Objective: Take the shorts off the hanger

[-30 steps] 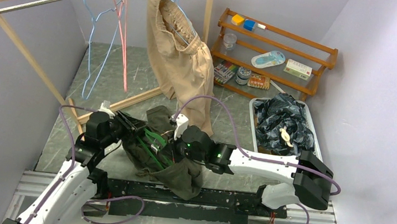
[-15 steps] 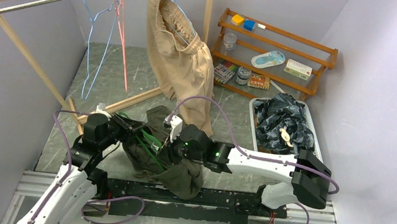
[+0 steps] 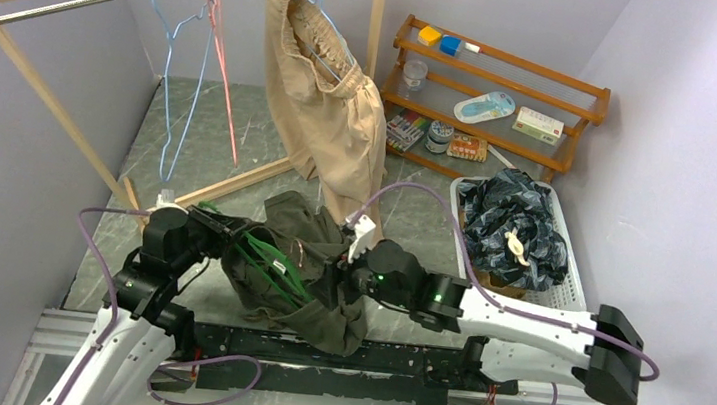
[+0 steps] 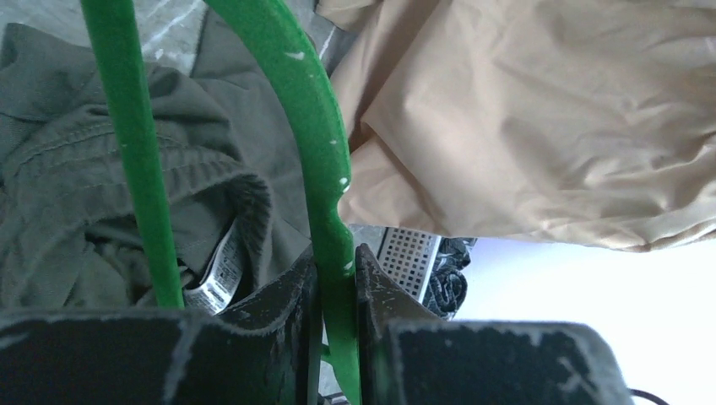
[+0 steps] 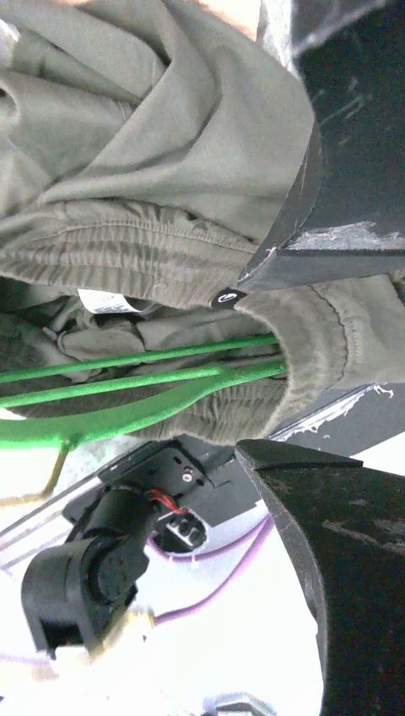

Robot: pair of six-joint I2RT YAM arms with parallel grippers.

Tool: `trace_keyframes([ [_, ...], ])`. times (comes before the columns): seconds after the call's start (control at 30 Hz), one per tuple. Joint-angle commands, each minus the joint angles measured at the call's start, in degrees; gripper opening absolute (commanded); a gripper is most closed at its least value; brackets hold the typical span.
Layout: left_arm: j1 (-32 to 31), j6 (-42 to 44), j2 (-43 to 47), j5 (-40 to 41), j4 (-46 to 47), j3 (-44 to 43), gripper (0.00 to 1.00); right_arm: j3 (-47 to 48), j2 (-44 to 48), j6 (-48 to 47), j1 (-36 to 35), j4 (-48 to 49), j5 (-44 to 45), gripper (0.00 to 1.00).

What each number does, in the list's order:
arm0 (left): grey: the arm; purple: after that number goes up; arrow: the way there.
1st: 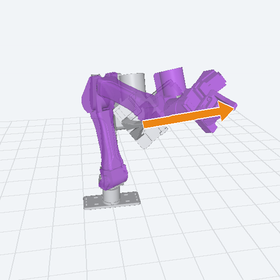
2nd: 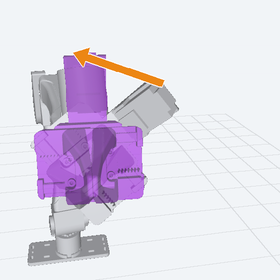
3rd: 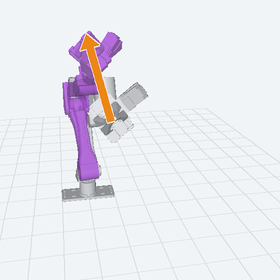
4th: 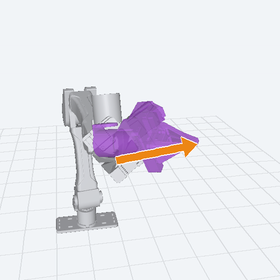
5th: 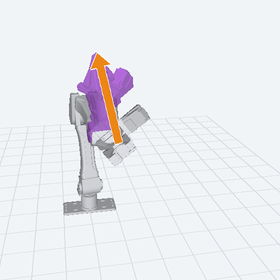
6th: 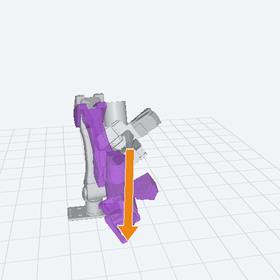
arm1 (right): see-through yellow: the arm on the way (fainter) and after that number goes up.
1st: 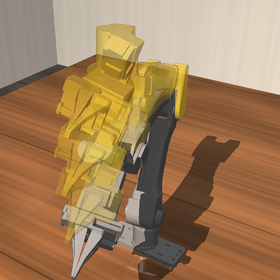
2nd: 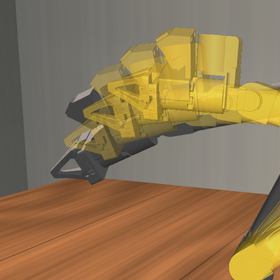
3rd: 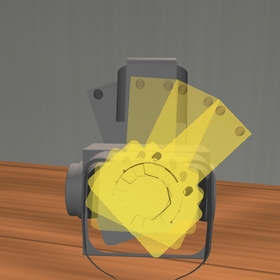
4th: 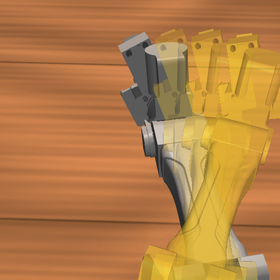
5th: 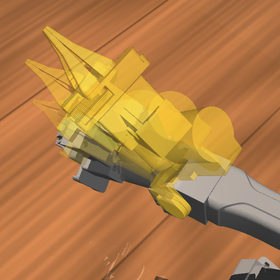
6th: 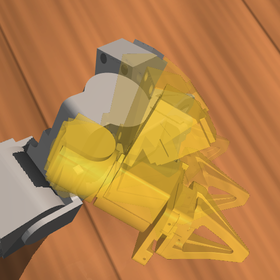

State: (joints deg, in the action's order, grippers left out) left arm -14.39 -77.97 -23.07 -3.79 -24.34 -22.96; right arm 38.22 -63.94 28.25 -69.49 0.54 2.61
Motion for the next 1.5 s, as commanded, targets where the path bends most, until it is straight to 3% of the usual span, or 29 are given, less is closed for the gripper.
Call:
trace_keyframes([
  [0.0,0.2,1.3,0.1,3.7,-2.9,-0.5,0.07,-3.4,5.4,0.6,-0.2,0.0,0.9,0.68],
  [0.27,0.2,1.5,-0.5,3.7,-3.5,-1.5,0.07,-2.8,-0.3,-0.3,-0.2,-4.9,-4.1,0.66],
  [0.3,0.2,1.7,-0.5,3.8,-3.8,-1.7,0.07,-2.5,-1.7,-0.2,-0.2,-5.0,-4.9,0.63],
  [0.47,0.2,2.5,-0.4,5.2,-6.1,-3.1,0.07,-1.7,-5.6,1.5,-0.1,-4.8,-4.7,0.23],
  [0.7,0.2,3.1,1.4,11.6,-13.0,-7.4,0.07,-2.8,-0.8,4.8,-0.1,-13.1,8.8,0.00],
  [0.93,0.2,0.2,4.5,22.1,-20.8,-14.5,0.07,-4.1,6.4,7.0,-0.2,-18.3,17.9,0.00],
  [1.0,0.2,-0.7,5.0,24.8,-22.5,-16.7,0.07,-4.8,7.8,4.8,-0.2,-17.1,16.5,0.00],
  [1.23,0.2,-5.2,6.9,24.9,-20.8,-19.3,0.07,-9.5,5.4,-6.9,-0.2,0.0,-13.8,0.00],
  [1.3,0.2,-6.2,6.7,24.8,-21.3,-20.2,0.07,-9.1,2.4,-7.9,-0.2,1.3,-17.1,0.00],
  [1.37,0.2,-6.1,7.0,25.8,-22.0,-21.7,0.07,-7.3,-0.7,-8.8,-0.2,-1.2,-15.5,0.00],
  [1.47,0.2,-5.7,7.4,28.1,-24.5,-24.6,0.07,-3.0,-4.2,-6.4,-0.2,-10.3,1.2,0.00],
])
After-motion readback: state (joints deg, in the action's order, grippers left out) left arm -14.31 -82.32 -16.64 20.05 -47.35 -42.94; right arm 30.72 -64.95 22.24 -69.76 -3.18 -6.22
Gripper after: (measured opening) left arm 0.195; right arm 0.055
